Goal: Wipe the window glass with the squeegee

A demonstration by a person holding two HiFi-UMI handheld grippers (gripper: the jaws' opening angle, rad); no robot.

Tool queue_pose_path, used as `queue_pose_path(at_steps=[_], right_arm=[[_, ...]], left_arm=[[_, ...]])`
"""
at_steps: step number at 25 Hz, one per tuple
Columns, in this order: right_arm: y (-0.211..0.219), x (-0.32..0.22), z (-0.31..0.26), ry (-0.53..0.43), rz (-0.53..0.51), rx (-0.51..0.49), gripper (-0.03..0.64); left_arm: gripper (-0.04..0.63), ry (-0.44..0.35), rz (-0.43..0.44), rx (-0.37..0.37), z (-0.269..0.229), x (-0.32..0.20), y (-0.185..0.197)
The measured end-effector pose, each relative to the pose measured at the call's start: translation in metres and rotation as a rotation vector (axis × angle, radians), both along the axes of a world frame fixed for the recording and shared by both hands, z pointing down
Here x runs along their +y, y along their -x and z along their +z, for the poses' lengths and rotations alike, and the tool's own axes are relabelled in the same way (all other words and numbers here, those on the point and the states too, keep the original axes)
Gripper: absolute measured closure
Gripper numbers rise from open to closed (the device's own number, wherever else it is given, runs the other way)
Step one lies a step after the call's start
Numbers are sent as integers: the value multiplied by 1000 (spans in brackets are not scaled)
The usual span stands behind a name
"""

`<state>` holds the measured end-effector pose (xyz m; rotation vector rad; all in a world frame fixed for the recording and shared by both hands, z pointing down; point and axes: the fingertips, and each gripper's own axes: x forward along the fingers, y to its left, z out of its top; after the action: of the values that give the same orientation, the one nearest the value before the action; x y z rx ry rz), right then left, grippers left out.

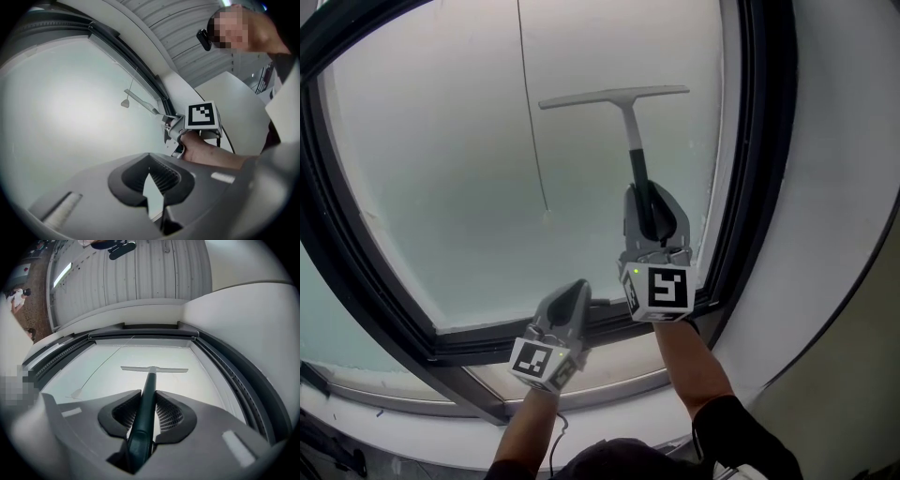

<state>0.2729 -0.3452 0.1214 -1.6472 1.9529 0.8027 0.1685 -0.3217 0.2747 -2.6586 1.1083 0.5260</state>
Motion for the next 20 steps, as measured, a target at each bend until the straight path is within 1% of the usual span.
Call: queue_pose_path(at_steps=[4,7,16,20], right_arm=[[0,2,13,12,12,5,520],[-1,4,25,32,15,8,520],[-6,9,58,87,16,1,520],[-6,10,69,99,11,-5,520]], left_arm=[[597,-19,18,13,-5,2,-5],[597,-4,14,7,1,2,-5],[597,28,39,54,8,8,-6],[597,36,23,31,16,12,-5]])
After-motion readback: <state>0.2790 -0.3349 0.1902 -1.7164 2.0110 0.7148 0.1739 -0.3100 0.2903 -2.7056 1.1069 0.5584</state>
